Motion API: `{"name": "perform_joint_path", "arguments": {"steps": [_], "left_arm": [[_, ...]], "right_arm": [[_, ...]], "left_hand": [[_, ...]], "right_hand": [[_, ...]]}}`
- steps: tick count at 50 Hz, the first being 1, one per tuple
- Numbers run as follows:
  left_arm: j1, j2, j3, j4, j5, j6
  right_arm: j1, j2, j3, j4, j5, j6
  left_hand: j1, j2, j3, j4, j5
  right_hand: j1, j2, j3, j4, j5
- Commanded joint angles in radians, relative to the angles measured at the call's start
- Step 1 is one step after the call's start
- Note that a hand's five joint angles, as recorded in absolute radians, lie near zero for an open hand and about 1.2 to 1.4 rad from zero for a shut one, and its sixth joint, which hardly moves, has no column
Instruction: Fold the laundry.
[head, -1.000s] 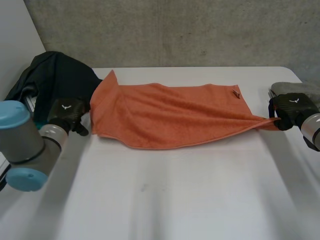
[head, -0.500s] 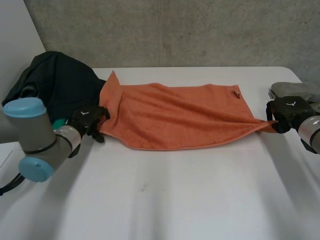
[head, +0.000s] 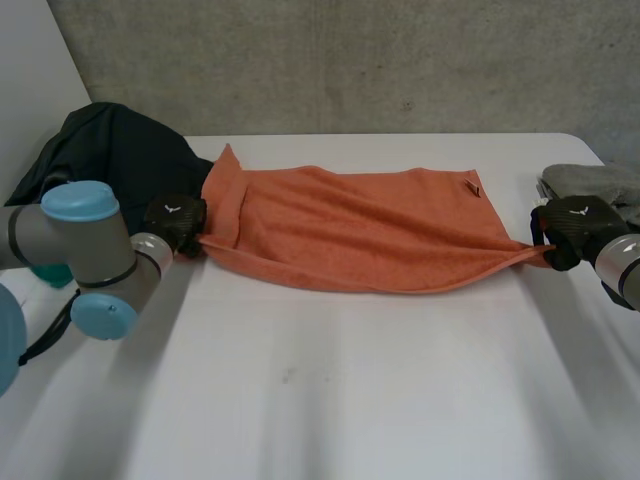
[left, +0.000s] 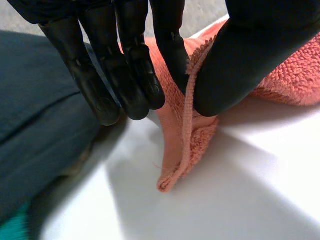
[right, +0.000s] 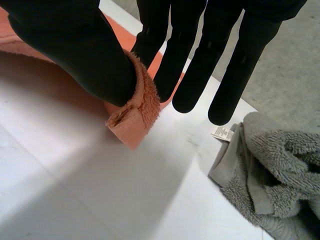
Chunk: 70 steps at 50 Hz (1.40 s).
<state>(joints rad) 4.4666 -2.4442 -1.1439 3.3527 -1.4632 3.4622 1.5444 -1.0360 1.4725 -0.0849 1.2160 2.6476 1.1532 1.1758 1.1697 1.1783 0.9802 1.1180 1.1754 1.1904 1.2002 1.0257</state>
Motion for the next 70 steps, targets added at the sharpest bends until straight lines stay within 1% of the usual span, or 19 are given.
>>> {"name": "perform_joint_path", "arguments": {"steps": [1, 4, 5, 7, 11, 12, 16, 18, 22, 26, 31, 37, 39, 44, 47, 50, 53, 61, 70], "left_arm": [[-0.007, 0.229, -0.222, -0.077, -0.045, 0.275], [-0.013, 0.322, -0.324, -0.120, -0.063, 0.378], [-0.013, 0.383, -0.394, -0.160, -0.071, 0.447], [-0.010, 0.444, -0.471, -0.205, -0.074, 0.507], [-0.003, 0.585, -0.663, -0.292, -0.075, 0.639], [0.002, 0.632, -0.724, -0.315, -0.069, 0.679], [0.000, 0.709, -0.818, -0.343, -0.048, 0.736], [0.002, 0.714, -0.821, -0.343, -0.037, 0.742], [0.008, 0.693, -0.754, -0.311, -0.016, 0.739], [-0.004, 0.602, -0.625, -0.251, -0.008, 0.715], [-0.046, 0.406, -0.369, -0.135, 0.003, 0.649], [-0.050, 0.190, -0.079, -0.075, 0.003, 0.629], [-0.047, 0.124, 0.068, -0.065, -0.003, 0.637], [-0.050, 0.114, 0.372, -0.024, -0.005, 0.594], [-0.047, 0.168, 0.484, 0.065, -0.014, 0.485], [-0.041, 0.224, 0.490, 0.158, -0.031, 0.350], [-0.035, 0.255, 0.467, 0.179, -0.032, 0.292], [-0.036, 0.321, 0.247, 0.061, 0.009, 0.285], [-0.038, 0.427, -0.092, 0.071, 0.044, 0.294]], "right_arm": [[0.022, -0.035, -0.008, 0.155, -0.001, -0.153], [0.014, -0.062, -0.003, 0.261, 0.005, -0.250], [0.002, -0.084, 0.000, 0.336, 0.005, -0.323], [-0.016, -0.107, 0.009, 0.419, 0.008, -0.398], [-0.082, -0.180, 0.064, 0.634, 0.030, -0.581], [-0.111, -0.211, 0.092, 0.702, 0.033, -0.659], [-0.155, -0.254, 0.136, 0.740, 0.022, -0.803], [-0.155, -0.248, 0.138, 0.726, 0.025, -0.814], [-0.132, -0.199, 0.095, 0.645, 0.034, -0.736], [-0.090, -0.128, 0.008, 0.510, 0.054, -0.594], [-0.043, -0.023, -0.118, 0.331, 0.103, -0.419], [0.005, 0.056, -0.205, 0.216, 0.137, -0.341], [0.028, 0.083, -0.295, 0.130, 0.148, -0.316], [0.065, 0.073, -0.506, -0.070, 0.223, -0.175], [0.071, 0.024, -0.593, -0.203, 0.252, -0.055], [0.062, -0.021, -0.629, -0.303, 0.255, 0.024], [0.059, -0.035, -0.638, -0.311, 0.249, 0.035], [0.062, -0.048, -0.574, -0.124, 0.185, 0.020], [0.036, -0.130, -0.322, -0.016, 0.091, -0.060]], "left_hand": [[0.243, 0.220, 0.227, 0.218, 0.242], [0.243, 0.220, 0.227, 0.218, 0.242], [0.243, 0.220, 0.227, 0.218, 0.242], [0.243, 0.220, 0.227, 0.218, 0.242], [0.243, 0.220, 0.227, 0.218, 0.242], [0.243, 0.220, 0.227, 0.218, 0.242], [0.243, 0.220, 0.227, 0.218, 0.242], [0.243, 0.220, 0.227, 0.218, 0.242], [0.243, 0.220, 0.227, 0.218, 0.242], [0.243, 0.220, 0.227, 0.218, 0.242], [0.243, 0.220, 0.227, 0.218, 0.242], [0.243, 0.220, 0.227, 0.218, 0.242], [0.243, 0.220, 0.227, 0.218, 0.242], [0.243, 0.220, 0.227, 0.218, 0.242], [0.243, 0.220, 0.227, 0.218, 0.242], [0.243, 0.220, 0.227, 0.218, 0.242], [0.243, 0.220, 0.227, 0.218, 0.242], [0.243, 0.220, 0.227, 0.218, 0.242], [0.243, 0.220, 0.227, 0.218, 0.242]], "right_hand": [[0.278, 0.221, 0.206, 0.196, 0.196], [0.278, 0.221, 0.206, 0.196, 0.196], [0.278, 0.221, 0.206, 0.196, 0.196], [0.278, 0.221, 0.206, 0.196, 0.196], [0.278, 0.221, 0.206, 0.196, 0.196], [0.278, 0.221, 0.206, 0.196, 0.196], [0.278, 0.221, 0.206, 0.196, 0.196], [0.278, 0.221, 0.206, 0.196, 0.196], [0.278, 0.221, 0.206, 0.196, 0.196], [0.278, 0.221, 0.206, 0.196, 0.196], [0.278, 0.221, 0.206, 0.196, 0.196], [0.278, 0.221, 0.206, 0.196, 0.196], [0.278, 0.221, 0.206, 0.196, 0.196], [0.278, 0.221, 0.206, 0.196, 0.196], [0.278, 0.221, 0.206, 0.196, 0.196], [0.278, 0.221, 0.206, 0.196, 0.196], [0.278, 0.221, 0.206, 0.196, 0.196], [0.278, 0.221, 0.206, 0.196, 0.196], [0.278, 0.221, 0.206, 0.196, 0.196]]}}
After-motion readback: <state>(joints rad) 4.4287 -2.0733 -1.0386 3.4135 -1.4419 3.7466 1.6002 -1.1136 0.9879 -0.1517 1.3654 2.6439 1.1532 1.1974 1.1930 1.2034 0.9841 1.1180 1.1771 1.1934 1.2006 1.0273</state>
